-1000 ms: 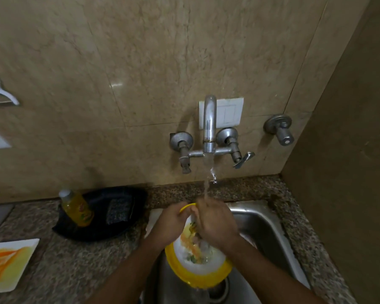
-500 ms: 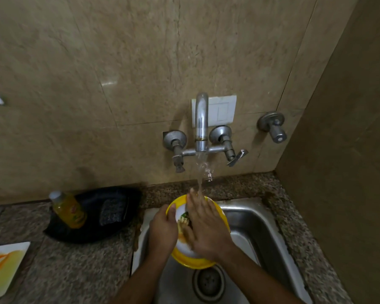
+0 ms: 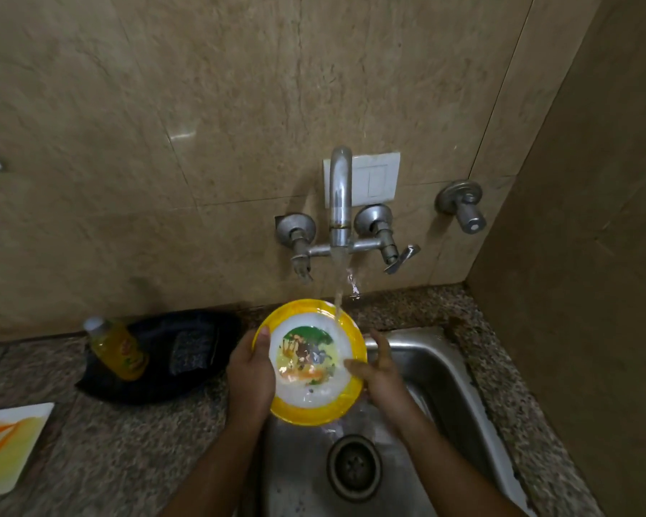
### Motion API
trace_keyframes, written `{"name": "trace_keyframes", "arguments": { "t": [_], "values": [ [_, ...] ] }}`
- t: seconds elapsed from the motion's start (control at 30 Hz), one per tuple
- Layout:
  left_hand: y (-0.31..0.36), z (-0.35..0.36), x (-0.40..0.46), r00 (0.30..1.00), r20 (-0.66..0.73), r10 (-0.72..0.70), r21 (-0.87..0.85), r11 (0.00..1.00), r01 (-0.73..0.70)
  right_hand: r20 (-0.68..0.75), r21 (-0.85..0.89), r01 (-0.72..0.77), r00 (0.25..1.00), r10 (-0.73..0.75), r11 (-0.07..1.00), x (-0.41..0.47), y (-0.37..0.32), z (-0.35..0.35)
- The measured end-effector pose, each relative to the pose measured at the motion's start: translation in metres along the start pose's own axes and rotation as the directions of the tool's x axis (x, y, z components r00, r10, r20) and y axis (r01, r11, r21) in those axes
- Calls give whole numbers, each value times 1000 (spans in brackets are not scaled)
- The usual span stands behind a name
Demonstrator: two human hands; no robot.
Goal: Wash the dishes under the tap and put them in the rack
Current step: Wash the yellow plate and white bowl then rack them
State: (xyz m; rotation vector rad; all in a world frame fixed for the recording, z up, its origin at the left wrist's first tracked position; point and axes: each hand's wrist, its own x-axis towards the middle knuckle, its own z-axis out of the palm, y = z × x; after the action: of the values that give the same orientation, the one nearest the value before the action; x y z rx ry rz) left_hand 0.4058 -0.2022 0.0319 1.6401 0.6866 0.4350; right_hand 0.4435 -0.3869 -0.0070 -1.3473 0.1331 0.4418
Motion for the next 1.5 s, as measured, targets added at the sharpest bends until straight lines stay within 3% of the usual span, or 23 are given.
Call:
{"name": "trace_keyframes", "arguments": {
  "t": [0.03, 0.1, 0.2, 0.33, 0.57, 0.67, 0.73, 0.83, 0.93, 0.97, 1.1, 1.27, 1.3, 1.4, 1.43, 1.5],
  "values": [
    [1, -1, 2, 999, 45, -6, -55, 998, 9, 14, 41, -78, 997, 77, 996, 0, -6, -2],
    [0, 1, 6, 986, 162, -40, -135, 989, 62, 88, -79, -128, 987, 135, 989, -6, -19, -7],
    [7, 13, 7, 914, 357, -190, -192, 943, 271, -56, -255, -8, 998, -7, 967, -7, -34, -19],
    [26, 35, 4, 768, 547, -334, -73, 895, 441, -213, -346, 98, 961, -179, 933, 0, -42, -39],
    [41, 77, -9, 695, 608, -384, -17, 869, 495, -315, -325, 185, 903, -291, 927, -14, -53, -65],
    [42, 75, -3, 579, 616, -534, 86, 776, 625, -273, -445, 231, 885, -377, 865, -23, -43, -66],
    [43, 71, 3, 497, 637, -589, 40, 669, 742, -149, -638, 289, 863, -482, 714, -32, -38, -66],
    [44, 66, 8, 554, 608, -568, -195, 570, 798, 143, -814, 430, 801, -582, 391, -39, -26, -58],
    [35, 58, 11, 613, 567, -550, -290, 564, 773, 363, -836, 514, 780, -510, 192, -37, -8, -53],
    [29, 54, 13, 637, 552, -538, -298, 586, 754, 406, -829, 528, 794, -453, 183, -35, -5, -53],
    [14, 43, 15, 693, 544, -473, -309, 655, 689, 422, -784, 517, 850, -315, 345, -37, -10, -50],
    [19, 59, 3, 817, 374, -439, -157, 838, 523, 301, -908, 387, 869, -392, 161, -14, -28, 11],
    [23, 61, -1, 844, 345, -410, -120, 873, 473, 330, -900, 418, 840, -431, 125, -11, -32, 24],
    [27, 57, -6, 831, 352, -430, -97, 867, 489, 555, -803, 592, 701, -447, -68, 0, -37, 30],
    [21, 56, -3, 829, 345, -440, -106, 859, 500, 538, -810, 584, 705, -461, -53, 7, -37, 23],
    [-34, 70, 25, 843, 300, -447, -103, 863, 494, 255, -895, 403, 815, -521, 192, 17, -41, 21]
  ]
}}
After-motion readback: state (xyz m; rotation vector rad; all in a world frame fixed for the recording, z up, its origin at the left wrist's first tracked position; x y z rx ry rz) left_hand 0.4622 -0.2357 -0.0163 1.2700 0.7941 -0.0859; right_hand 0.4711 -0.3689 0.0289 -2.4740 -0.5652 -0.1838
